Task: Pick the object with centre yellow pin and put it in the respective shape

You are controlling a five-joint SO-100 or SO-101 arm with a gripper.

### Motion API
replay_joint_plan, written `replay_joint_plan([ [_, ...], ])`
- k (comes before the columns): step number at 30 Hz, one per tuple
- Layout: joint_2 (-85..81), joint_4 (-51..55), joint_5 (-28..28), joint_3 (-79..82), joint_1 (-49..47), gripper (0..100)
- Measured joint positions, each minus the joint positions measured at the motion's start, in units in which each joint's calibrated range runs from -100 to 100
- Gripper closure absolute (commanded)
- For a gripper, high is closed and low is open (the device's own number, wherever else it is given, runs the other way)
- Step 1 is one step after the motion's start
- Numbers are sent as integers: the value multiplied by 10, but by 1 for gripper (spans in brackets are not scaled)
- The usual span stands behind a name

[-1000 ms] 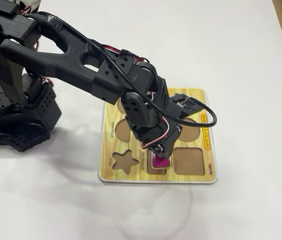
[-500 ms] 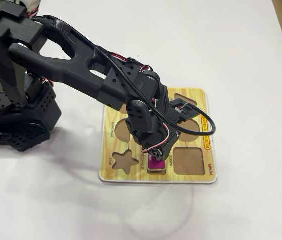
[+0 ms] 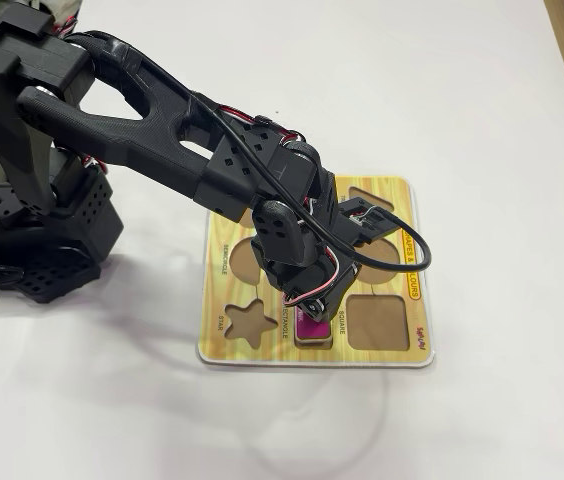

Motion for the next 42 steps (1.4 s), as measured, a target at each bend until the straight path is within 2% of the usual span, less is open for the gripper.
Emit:
replay_joint_plan([
  [27, 0, 0, 0, 0, 11, 97],
  [34, 0, 0, 0, 0, 11, 80],
  [42, 0, 0, -1, 0, 11, 80],
])
